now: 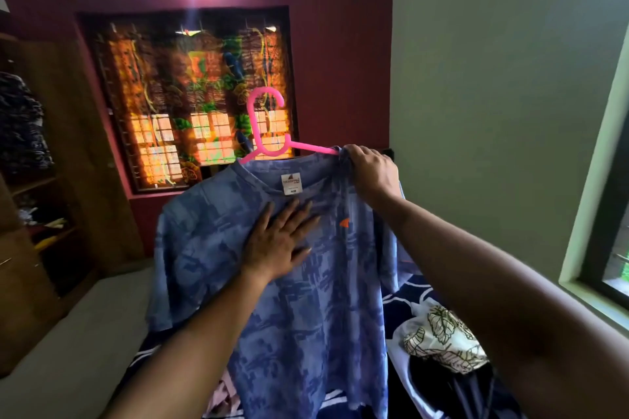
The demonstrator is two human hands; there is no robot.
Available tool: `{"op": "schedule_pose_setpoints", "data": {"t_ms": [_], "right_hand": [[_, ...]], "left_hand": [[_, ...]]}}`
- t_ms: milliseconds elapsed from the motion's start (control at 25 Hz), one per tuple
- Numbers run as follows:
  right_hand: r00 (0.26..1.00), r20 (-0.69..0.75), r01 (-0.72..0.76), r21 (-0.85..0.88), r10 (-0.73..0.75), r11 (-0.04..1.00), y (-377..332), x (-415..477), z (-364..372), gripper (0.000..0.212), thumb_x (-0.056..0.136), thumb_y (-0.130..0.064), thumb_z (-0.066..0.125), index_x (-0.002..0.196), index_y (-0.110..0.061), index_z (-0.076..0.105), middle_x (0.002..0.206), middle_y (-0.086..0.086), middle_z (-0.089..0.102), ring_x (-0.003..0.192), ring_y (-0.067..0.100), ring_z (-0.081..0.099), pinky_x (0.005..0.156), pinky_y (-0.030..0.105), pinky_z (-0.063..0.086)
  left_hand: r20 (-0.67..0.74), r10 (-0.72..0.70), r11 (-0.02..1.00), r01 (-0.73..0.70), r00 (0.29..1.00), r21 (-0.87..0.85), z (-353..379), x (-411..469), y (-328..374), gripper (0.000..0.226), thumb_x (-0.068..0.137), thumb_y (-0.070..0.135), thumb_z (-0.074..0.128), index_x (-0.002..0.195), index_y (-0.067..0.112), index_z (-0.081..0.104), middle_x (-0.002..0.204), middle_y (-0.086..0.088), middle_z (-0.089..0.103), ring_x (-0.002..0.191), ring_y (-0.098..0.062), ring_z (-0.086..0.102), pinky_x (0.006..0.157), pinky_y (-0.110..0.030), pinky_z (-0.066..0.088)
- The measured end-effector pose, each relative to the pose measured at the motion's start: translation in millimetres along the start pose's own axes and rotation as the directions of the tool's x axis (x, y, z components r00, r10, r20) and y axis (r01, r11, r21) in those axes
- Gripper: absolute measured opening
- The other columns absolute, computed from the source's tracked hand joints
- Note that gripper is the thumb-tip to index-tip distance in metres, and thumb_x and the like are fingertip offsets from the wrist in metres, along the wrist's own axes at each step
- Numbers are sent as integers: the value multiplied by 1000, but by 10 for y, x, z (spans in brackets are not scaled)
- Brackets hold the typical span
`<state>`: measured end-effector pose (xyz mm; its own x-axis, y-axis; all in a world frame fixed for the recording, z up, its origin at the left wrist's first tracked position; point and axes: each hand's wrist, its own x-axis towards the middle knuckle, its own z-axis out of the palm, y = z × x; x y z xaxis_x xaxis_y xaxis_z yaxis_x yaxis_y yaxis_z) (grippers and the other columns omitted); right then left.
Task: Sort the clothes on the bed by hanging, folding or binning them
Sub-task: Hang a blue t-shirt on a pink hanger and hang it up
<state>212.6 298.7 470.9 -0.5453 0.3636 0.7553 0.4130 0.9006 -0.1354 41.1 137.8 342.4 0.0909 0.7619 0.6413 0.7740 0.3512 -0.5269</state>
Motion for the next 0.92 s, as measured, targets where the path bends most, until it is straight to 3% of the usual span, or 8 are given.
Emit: {"op": "schedule_pose_setpoints", "data": {"t_ms": [120, 200, 280, 360, 560, 680, 800, 920], "right_hand": [[1000, 4, -28, -42, 28, 999, 84, -21, -12, 39, 87, -17, 53, 125, -21, 54, 124, 0, 61, 113, 26, 56, 89, 35, 38], [998, -6, -65, -72, 65, 995, 177, -28, -7, 34, 90, -17, 49, 123, -22, 54, 122, -1, 62, 112, 25, 56, 87, 35, 38], [996, -22, -88, -77, 86, 993, 264, -37, 3, 30, 92, -17, 47, 120, -23, 55, 120, -1, 63, 110, 25, 57, 85, 35, 38], [995, -37, -96, -69, 94, 993, 309, -58, -1, 28, 92, -18, 46, 117, -23, 57, 117, 0, 64, 108, 25, 58, 85, 35, 37], [991, -51, -123, -62, 120, 990, 372, -123, -6, 28, 93, -17, 48, 118, -23, 59, 118, 1, 65, 107, 27, 59, 86, 35, 37], [990, -64, -131, -27, 129, 991, 449, -168, 18, 27, 94, -17, 50, 118, -23, 60, 118, 3, 66, 105, 29, 60, 84, 35, 38], [994, -37, -102, -2, 102, 995, 423, -183, 73, 27, 92, -15, 53, 118, -20, 61, 119, 3, 66, 106, 28, 60, 85, 33, 38], [997, -24, -79, 10, 79, 997, 347, -217, 115, 26, 92, -15, 53, 116, -20, 61, 117, 3, 66, 106, 29, 60, 83, 34, 40]], "left_hand": [[336, 383, 922, -379, 860, -80, 301, -304, 78, 69, 87, 61, 49, 148, 37, 28, 158, 4, -1, 148, -22, -3, 116, -53, -8], [180, 475, 879, -474, 862, -51, 249, -335, 57, 70, 89, 56, 40, 151, 38, 14, 160, 5, -6, 148, -20, -1, 117, -53, 5], [-93, 172, 982, -178, 981, -61, 37, -153, -11, 74, 89, 50, 40, 152, 35, 5, 161, 6, -4, 149, -17, -4, 117, -48, 4], [-142, -90, 994, 81, 986, -68, -19, -87, -224, 78, 89, 50, 43, 153, 31, 1, 161, 4, 1, 149, -18, -5, 117, -47, 2], [251, 237, 967, -254, 938, 36, 301, -841, -526, 88, 79, 58, 47, 152, 35, 4, 157, 0, 22, 149, -20, -6, 118, -49, -3], [16, -103, 995, 103, 995, -13, 38, -745, -524, 72, 92, 50, 39, 154, 31, 8, 161, -3, 13, 148, -26, 11, 118, -51, 2], [-89, -499, 832, 447, 862, -328, -215, -249, -674, 65, 96, 49, 39, 150, 16, 27, 152, -11, 34, 141, -30, 30, 116, -48, 18], [214, -520, 597, 531, 827, -602, -232, 14, -961, 66, 91, 65, 38, 129, 15, 56, 122, -12, 64, 114, -30, 58, 101, -48, 43]]}}
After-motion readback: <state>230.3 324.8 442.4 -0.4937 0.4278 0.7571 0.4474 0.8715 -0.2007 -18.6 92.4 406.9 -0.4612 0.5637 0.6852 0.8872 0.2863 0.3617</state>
